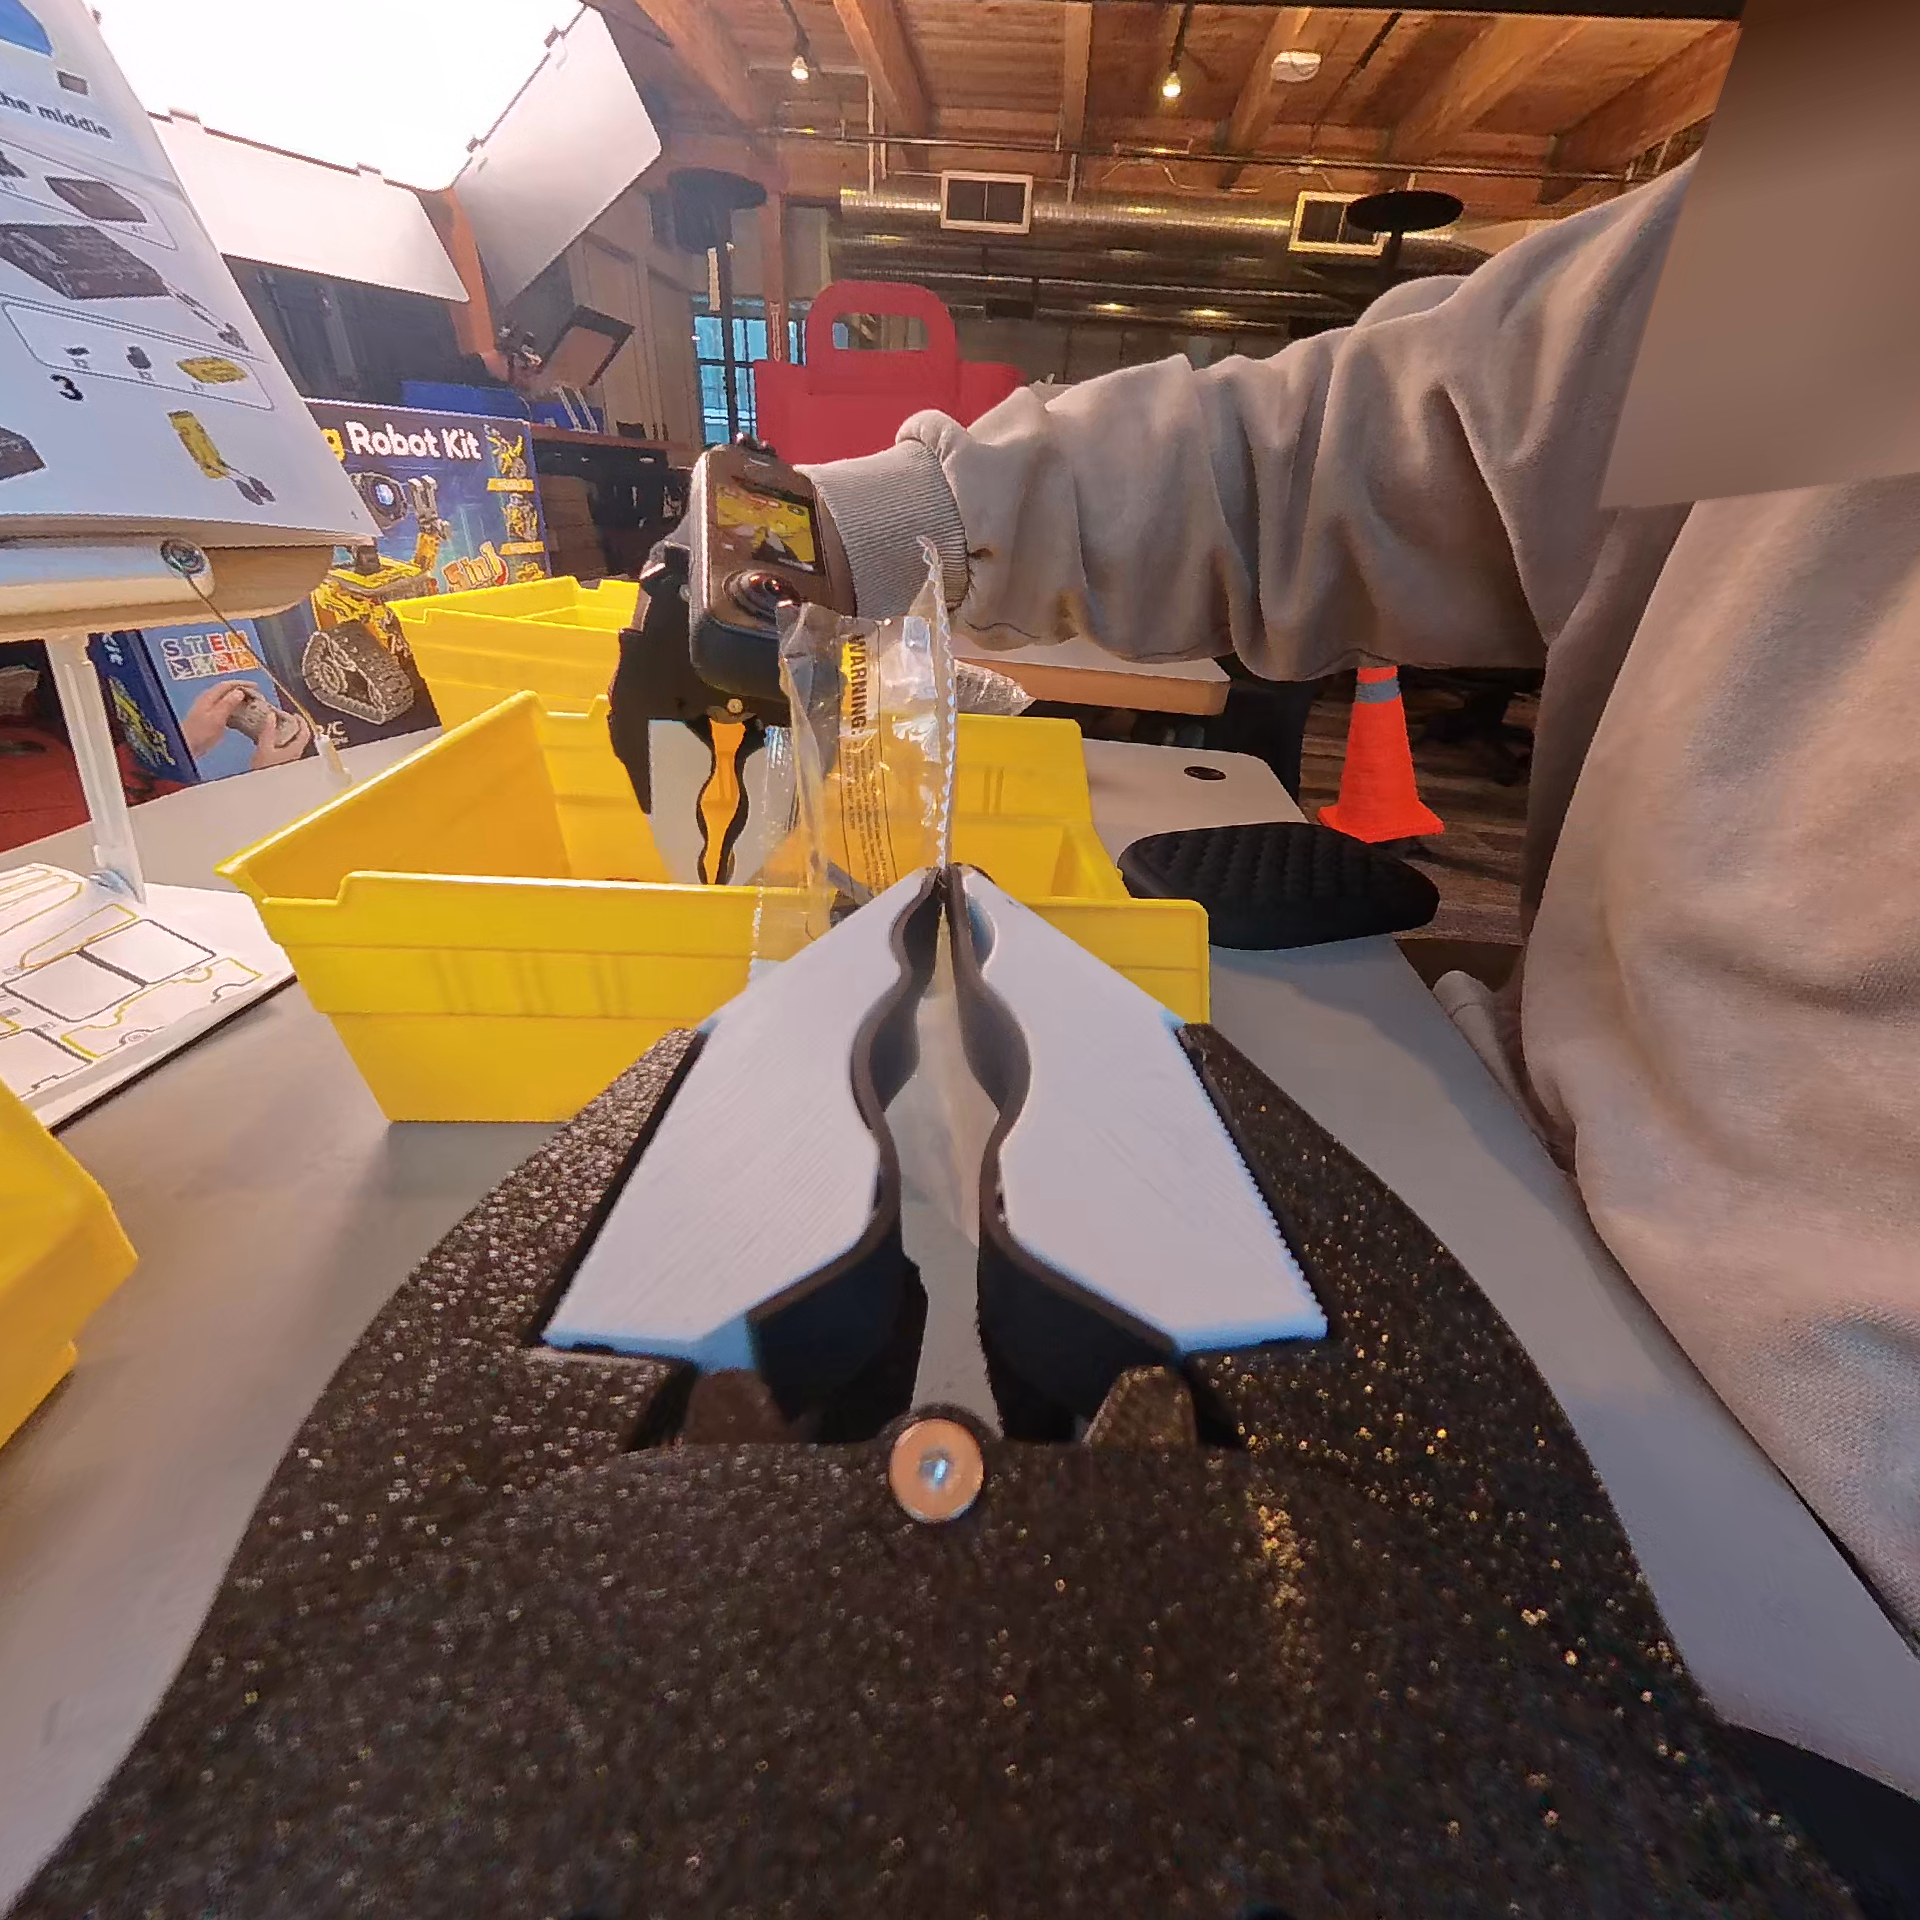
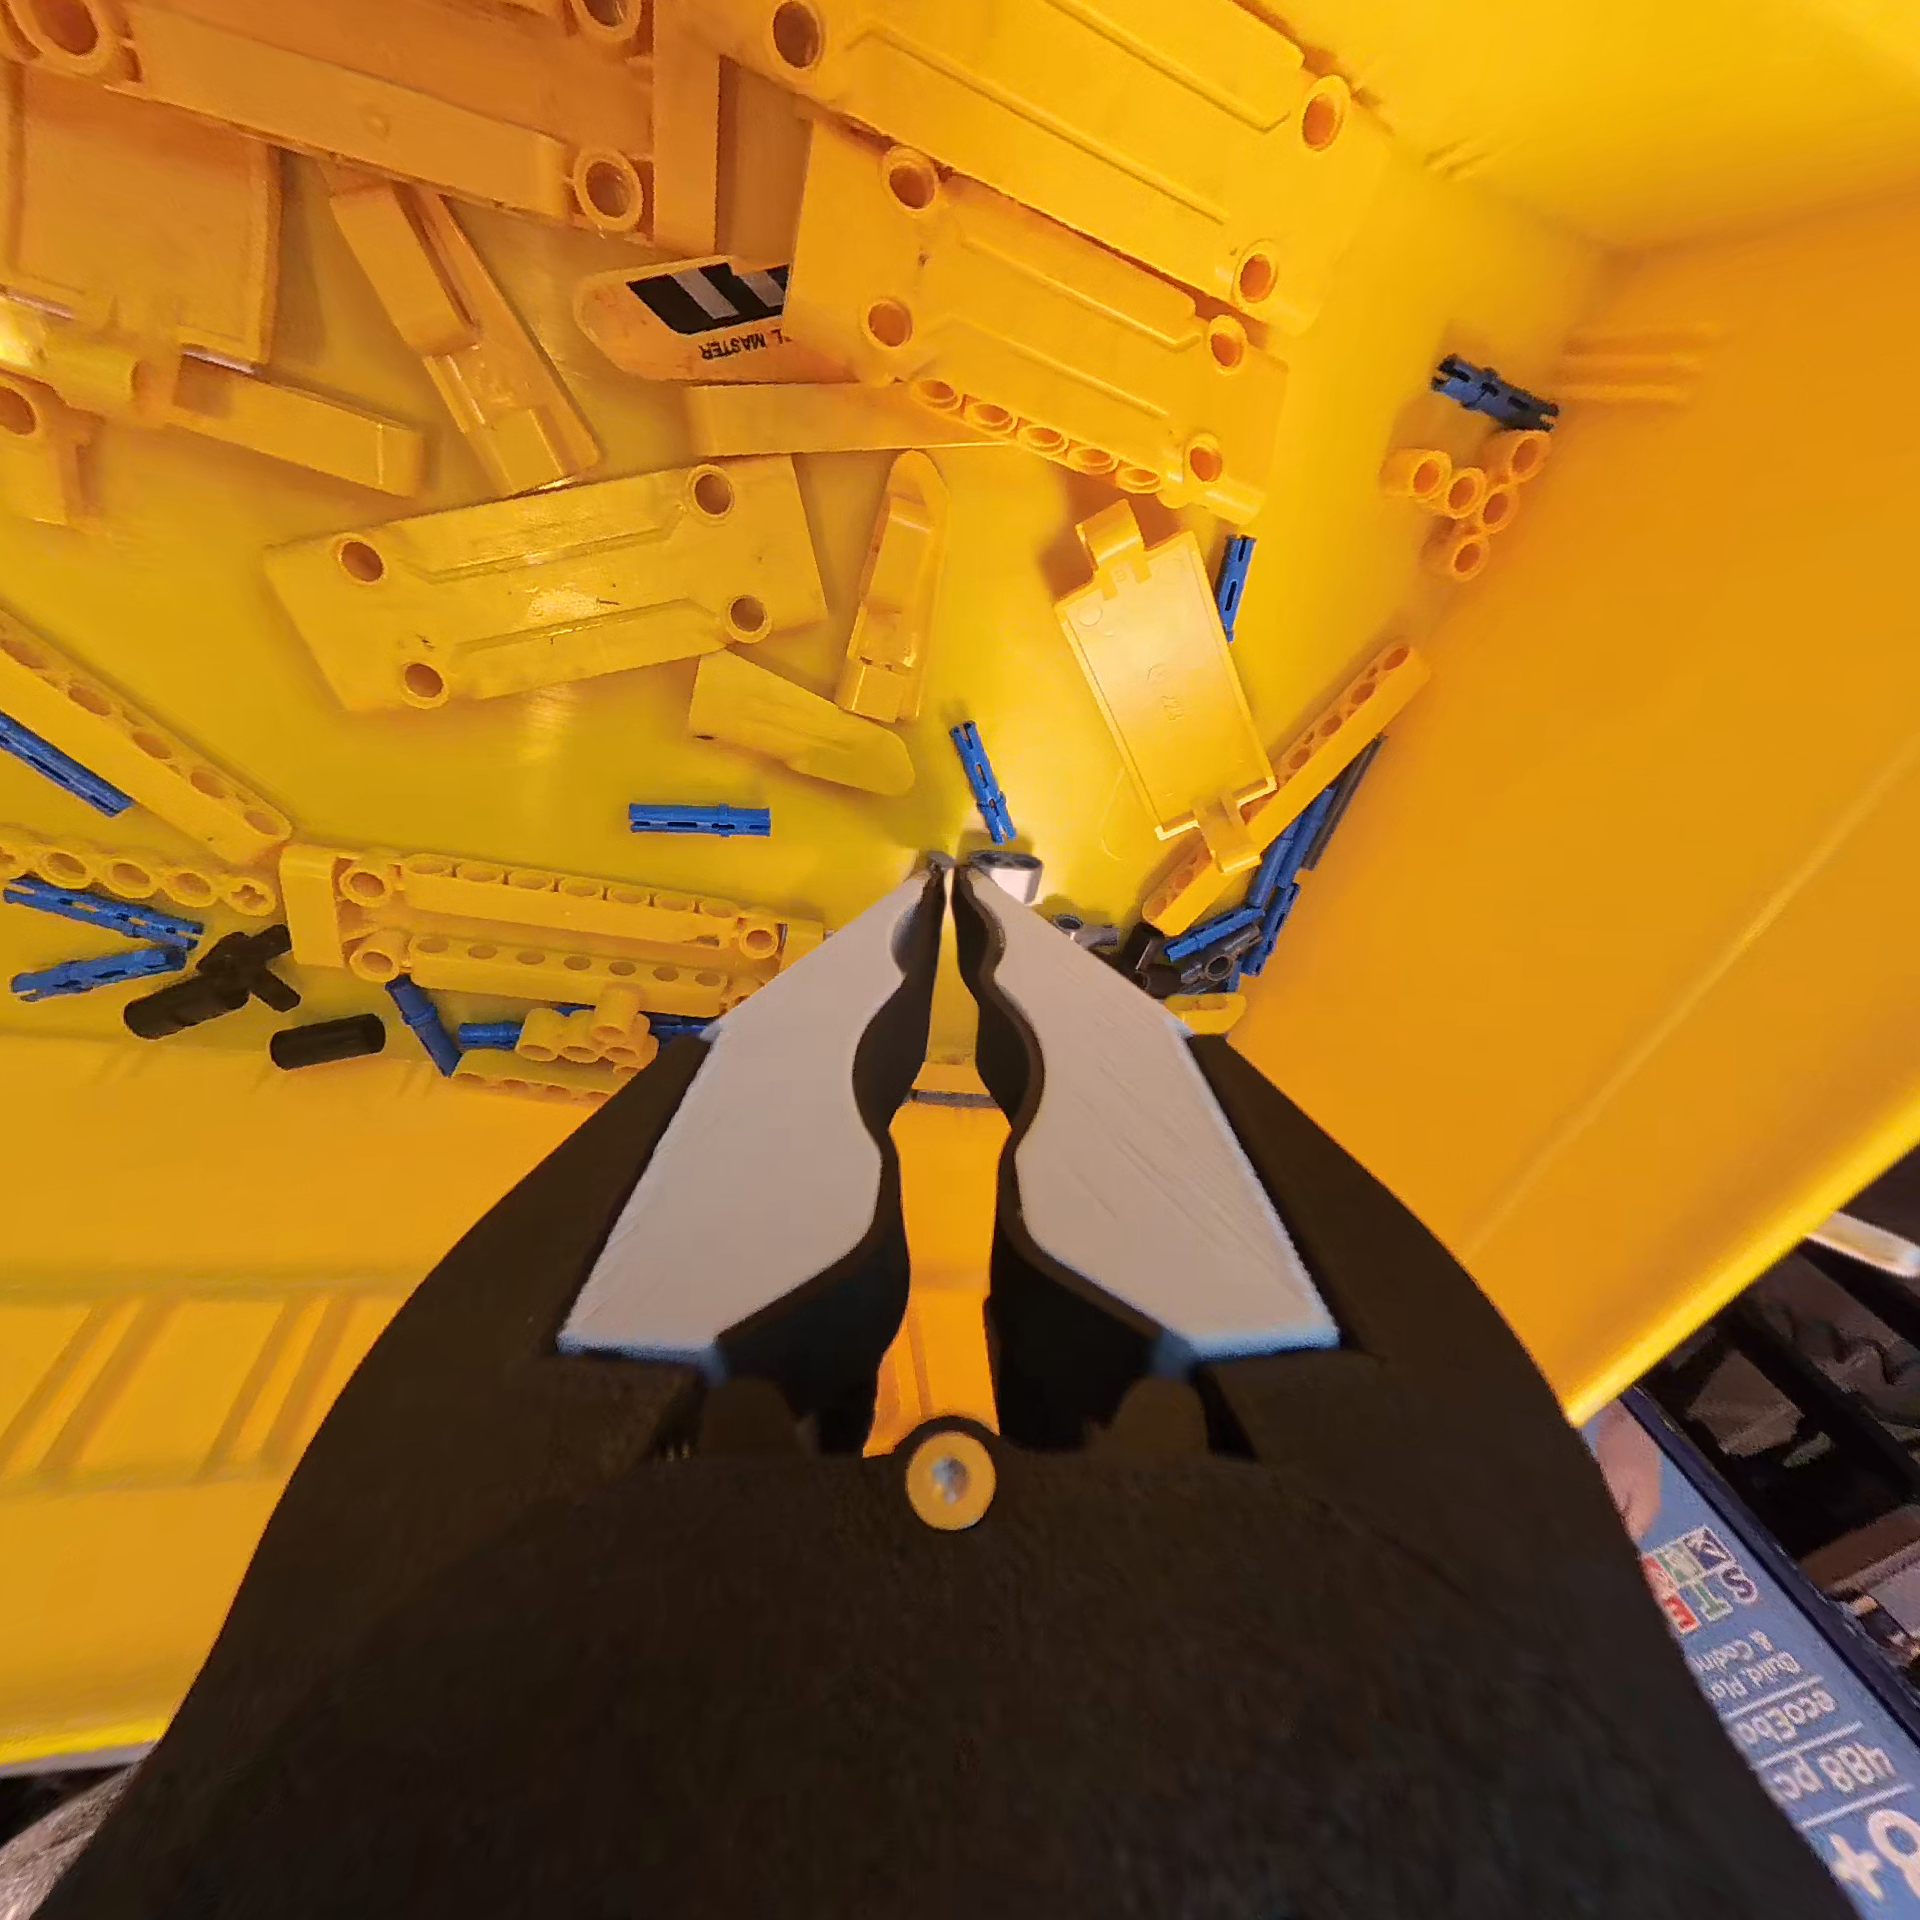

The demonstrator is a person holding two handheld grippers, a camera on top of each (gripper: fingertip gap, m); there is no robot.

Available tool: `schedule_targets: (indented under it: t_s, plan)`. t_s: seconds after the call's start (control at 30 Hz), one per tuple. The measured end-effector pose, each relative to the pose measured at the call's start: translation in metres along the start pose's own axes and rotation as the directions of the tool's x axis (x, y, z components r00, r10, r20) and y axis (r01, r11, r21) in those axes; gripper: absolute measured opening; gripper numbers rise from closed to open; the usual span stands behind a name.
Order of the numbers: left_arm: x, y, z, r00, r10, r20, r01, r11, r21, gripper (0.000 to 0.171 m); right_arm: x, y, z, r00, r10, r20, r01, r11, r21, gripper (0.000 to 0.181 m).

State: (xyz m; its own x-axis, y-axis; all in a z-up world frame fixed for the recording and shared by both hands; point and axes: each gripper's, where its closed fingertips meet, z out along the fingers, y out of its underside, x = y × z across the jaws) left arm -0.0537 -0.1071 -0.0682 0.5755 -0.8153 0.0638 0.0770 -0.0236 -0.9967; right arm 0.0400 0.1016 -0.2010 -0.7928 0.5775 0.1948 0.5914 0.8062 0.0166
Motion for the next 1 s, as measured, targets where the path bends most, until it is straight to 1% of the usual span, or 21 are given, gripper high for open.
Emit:
schedule_targets:
  t_s: [0.1, 0.2, 0.27, 0.37, 0.4, 0.43, 0.5, 0.53, 0.57, 0.63, 0.8, 0.83, 0.9, 0.97, 1.0]
  plan:
    - [0.0, 0.001, 0.0, 1.0, -0.002, 0.0, 0.002, 1.0, -0.001, 0.0, 0.0, 0.002, -0.003, 0.999, 0.03, 0.016, -0.03, 0.999, 0.012, 0.019]
    - [-0.001, 0.002, 0.001, 1.0, -0.005, 0.001, 0.005, 1.0, -0.006, 0.0, 0.002, 0.005, 0.0, 0.998, 0.043, 0.039, -0.043, 0.999, -0.019, 0.032]
    - [-0.001, 0.003, 0.001, 1.0, -0.007, 0.0, 0.007, 1.0, -0.007, 0.0, 0.002, 0.007, 0.005, 0.996, 0.053, 0.068, -0.05, 0.998, -0.042, 0.036]
    - [-0.002, 0.004, 0.0, 1.0, -0.008, 0.002, 0.008, 1.0, -0.009, 0.0, 0.001, 0.007, 0.008, 0.987, 0.073, 0.14, -0.064, 0.996, -0.069, 0.032]
    - [-0.002, 0.004, 0.0, 1.0, -0.009, 0.002, 0.009, 1.0, -0.009, 0.0, -0.003, 0.007, 0.008, 0.979, 0.083, 0.186, -0.07, 0.995, -0.073, 0.024]
    - [-0.002, 0.004, 0.0, 1.0, -0.009, 0.002, 0.009, 1.0, -0.008, 0.0, -0.004, 0.007, 0.008, 0.974, 0.092, 0.209, -0.079, 0.994, -0.073, 0.022]
    - [-0.002, 0.003, -0.001, 1.0, -0.009, 0.002, 0.009, 1.0, -0.008, 0.0, -0.003, 0.007, 0.009, 0.969, 0.107, 0.224, -0.095, 0.994, -0.061, 0.019]
    - [-0.002, 0.003, -0.001, 1.0, -0.009, 0.001, 0.009, 1.0, -0.007, 0.0, -0.002, 0.007, 0.009, 0.968, 0.117, 0.224, -0.107, 0.993, -0.055, 0.015]
    - [-0.002, 0.003, -0.001, 1.0, -0.01, 0.001, 0.01, 1.0, -0.006, 0.0, -0.002, 0.007, 0.009, 0.965, 0.122, 0.233, -0.113, 0.992, -0.051, 0.008]
    - [-0.002, 0.004, -0.001, 1.0, -0.012, 0.001, 0.012, 1.0, -0.006, 0.0, -0.003, 0.006, 0.008, 0.964, 0.125, 0.233, -0.118, 0.992, -0.045, 0.004]
    - [-0.002, 0.005, 0.001, 1.0, -0.015, -0.003, 0.015, 1.0, -0.008, 0.0, -0.006, 0.003, 0.004, 0.969, 0.13, 0.21, -0.128, 0.991, -0.023, 0.003]
    - [-0.002, 0.005, 0.001, 1.0, -0.016, -0.004, 0.016, 1.0, -0.008, 0.0, -0.006, 0.0, -0.001, 0.969, 0.135, 0.208, -0.138, 0.99, 0.0, 0.003]
    - [-0.002, 0.005, 0.001, 1.0, -0.014, -0.003, 0.014, 1.0, -0.008, 0.0, -0.001, -0.017, -0.022, 0.968, 0.154, 0.196, -0.176, 0.979, 0.102, 0.003]
    - [-0.001, 0.005, 0.001, 1.0, -0.014, -0.005, 0.014, 1.0, -0.005, 0.0, 0.009, -0.051, -0.064, 0.973, 0.156, 0.172, -0.201, 0.936, 0.29, 0.003]
    - [-0.001, 0.004, 0.001, 1.0, -0.015, -0.006, 0.015, 1.0, -0.004, 0.0, 0.014, -0.073, -0.09, 0.976, 0.146, 0.161, -0.2, 0.892, 0.404, 0.003]
